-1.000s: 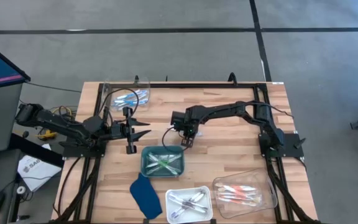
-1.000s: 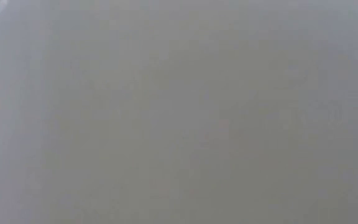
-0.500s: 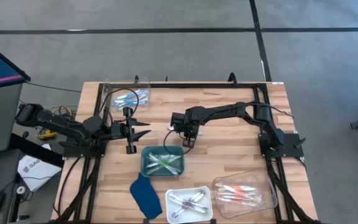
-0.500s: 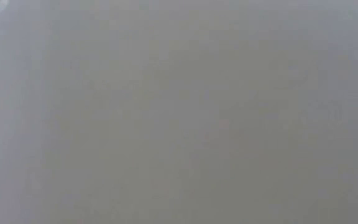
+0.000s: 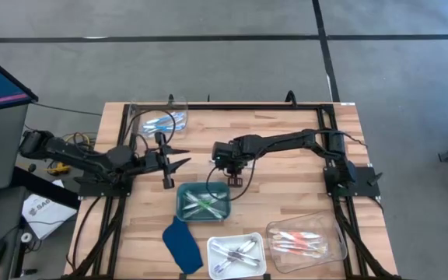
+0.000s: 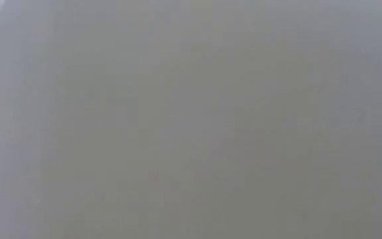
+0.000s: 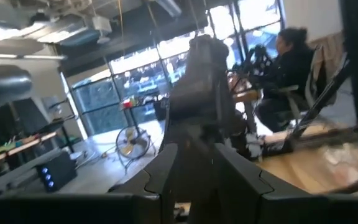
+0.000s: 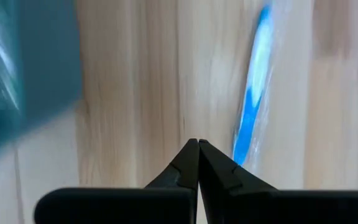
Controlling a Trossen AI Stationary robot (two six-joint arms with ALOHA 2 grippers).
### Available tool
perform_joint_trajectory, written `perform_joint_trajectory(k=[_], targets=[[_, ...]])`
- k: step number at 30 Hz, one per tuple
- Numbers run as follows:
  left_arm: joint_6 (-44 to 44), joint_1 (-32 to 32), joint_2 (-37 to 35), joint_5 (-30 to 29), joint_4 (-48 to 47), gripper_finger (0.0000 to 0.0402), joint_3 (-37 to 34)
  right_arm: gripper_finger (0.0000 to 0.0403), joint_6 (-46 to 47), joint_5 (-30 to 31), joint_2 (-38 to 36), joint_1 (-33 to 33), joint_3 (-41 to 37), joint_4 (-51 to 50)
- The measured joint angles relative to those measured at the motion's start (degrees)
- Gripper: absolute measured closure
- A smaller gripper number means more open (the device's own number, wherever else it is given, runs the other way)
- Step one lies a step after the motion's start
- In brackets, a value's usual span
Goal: Pick & Place Toothbrushes
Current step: Put the blue toothbrush into the top transparent bin
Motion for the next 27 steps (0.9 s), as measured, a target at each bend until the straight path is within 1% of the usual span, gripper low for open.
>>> perform_joint_trajectory(k=[6, 8, 9, 11, 13, 15, 18, 21, 23, 25, 27], targets=[[-2.81, 3.70, 0.45, 0.61, -2.71, 0.0307, 0.00, 0.0403, -1.34, 0.02, -0.65, 0.07, -0.62, 1.44], [-3.49, 5.03, 0.40, 2.24, -3.56, 0.0307, 0.04, 0.0403, -1.87, 0.02, -2.27, -0.22, -3.33, 3.21], [-4.17, 5.64, 0.42, 2.92, -4.40, 0.0307, 0.17, 0.0403, -1.99, 0.00, -3.59, -0.60, -5.45, 3.88], [-4.86, 6.82, 0.43, 4.05, -6.24, 0.0307, 0.57, 0.0403, -2.07, -0.04, -7.02, -1.86, -10.07, 8.90], [-5.03, 7.48, 0.40, 4.67, -6.83, 0.0307, 0.66, 0.0403, -1.38, -0.01, -12.18, -3.69, -15.75, 12.20], [-5.03, 8.10, 0.43, 5.28, -7.27, 0.0307, 0.70, 0.0403, -0.25, 0.20, -17.00, -5.34, -20.55, 18.02], [-6.27, 9.41, 0.81, 7.25, -7.11, 0.0307, 0.72, 0.0403, 2.07, 0.30, -23.59, -6.51, -26.29, 22.16], [-8.96, 12.13, 2.51, 10.85, -8.09, 0.0307, 1.81, 0.0403, 4.83, -0.04, -28.29, -6.13, -29.88, 24.63], [-10.06, 14.31, 4.66, 13.82, -10.83, 0.0307, 3.25, 0.0403, 5.01, -0.01, -29.98, -5.26, -31.28, 25.32], [-10.28, 16.79, 7.90, 17.51, -15.51, 0.0307, 6.21, 0.0403, 4.72, 0.15, -30.88, -4.12, -32.33, 25.91], [-9.84, 19.70, 12.26, 21.74, -20.80, 0.0307, 10.79, 0.0403, 3.80, 0.12, -30.97, -2.91, -32.81, 27.27]])
